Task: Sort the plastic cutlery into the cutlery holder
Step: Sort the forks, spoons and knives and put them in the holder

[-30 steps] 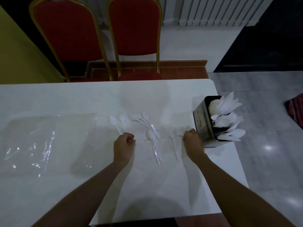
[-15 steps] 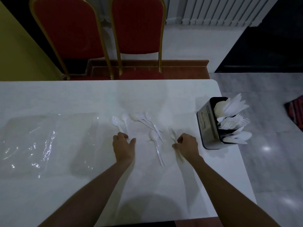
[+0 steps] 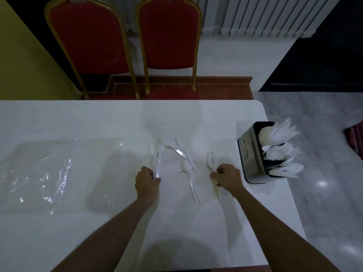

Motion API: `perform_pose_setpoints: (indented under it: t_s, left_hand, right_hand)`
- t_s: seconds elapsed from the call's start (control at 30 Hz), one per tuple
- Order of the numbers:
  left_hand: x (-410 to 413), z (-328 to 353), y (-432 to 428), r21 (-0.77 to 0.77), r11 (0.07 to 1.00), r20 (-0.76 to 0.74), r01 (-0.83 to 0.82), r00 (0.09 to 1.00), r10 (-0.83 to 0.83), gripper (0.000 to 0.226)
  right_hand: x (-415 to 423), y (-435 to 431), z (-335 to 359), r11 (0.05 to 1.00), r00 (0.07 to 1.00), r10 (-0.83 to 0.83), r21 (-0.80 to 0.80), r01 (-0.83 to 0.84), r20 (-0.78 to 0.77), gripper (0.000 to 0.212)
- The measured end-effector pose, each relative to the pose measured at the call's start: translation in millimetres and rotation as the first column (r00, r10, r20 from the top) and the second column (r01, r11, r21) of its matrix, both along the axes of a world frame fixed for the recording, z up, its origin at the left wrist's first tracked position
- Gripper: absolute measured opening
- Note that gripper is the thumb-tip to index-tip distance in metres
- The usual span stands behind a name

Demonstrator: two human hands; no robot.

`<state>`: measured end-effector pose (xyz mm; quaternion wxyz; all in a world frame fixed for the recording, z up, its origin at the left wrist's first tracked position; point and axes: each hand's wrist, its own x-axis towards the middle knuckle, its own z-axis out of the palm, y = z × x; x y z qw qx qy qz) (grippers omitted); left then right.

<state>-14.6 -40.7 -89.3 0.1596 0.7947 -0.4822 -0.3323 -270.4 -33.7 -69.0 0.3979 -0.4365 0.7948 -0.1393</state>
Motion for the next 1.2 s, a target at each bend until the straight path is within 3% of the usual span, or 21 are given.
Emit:
perform_pose_setpoints:
  t_s: [0.2,0.37,0.47,0.67,0.83,1.03,1.2]
  left_hand:
    - [-5,12,3,-0.052,0.996,0.043,0.072,0.997,-0.070,0.034]
    - [-26,44,-19,-0.161,0.967,-0.017,0.196,0.979,-0.201,0.030]
    - [-50,70,-34,-0.267,0.926,-0.062,0.268,0.954,-0.294,0.024]
    - [-119,122,-50,-0.415,0.823,-0.129,0.387,0.871,-0.475,0.014]
    - [-176,143,-42,-0.451,0.766,-0.179,0.458,0.795,-0.580,0.010]
    - [-210,133,-28,-0.391,0.765,-0.196,0.511,0.766,-0.612,0.011]
    - [-226,129,-21,-0.344,0.764,-0.212,0.546,0.747,-0.630,0.018]
  right_hand:
    - [-1,-3,20,0.998,0.999,0.031,-0.047,-0.031,0.017,0.014]
    - [-4,-7,66,0.978,0.995,0.000,-0.209,0.022,0.103,0.027]
    - [-18,-6,102,0.937,0.995,0.041,-0.348,-0.006,0.092,0.024]
    - [-70,10,176,0.830,0.991,-0.026,-0.555,-0.051,-0.130,0.022]
    - [-130,28,194,0.746,0.984,-0.164,-0.661,0.082,-0.063,0.010]
    - [-158,27,172,0.728,0.980,-0.201,-0.669,0.154,0.006,0.006]
    - [-168,16,156,0.822,0.997,-0.031,-0.569,-0.016,-0.073,0.010]
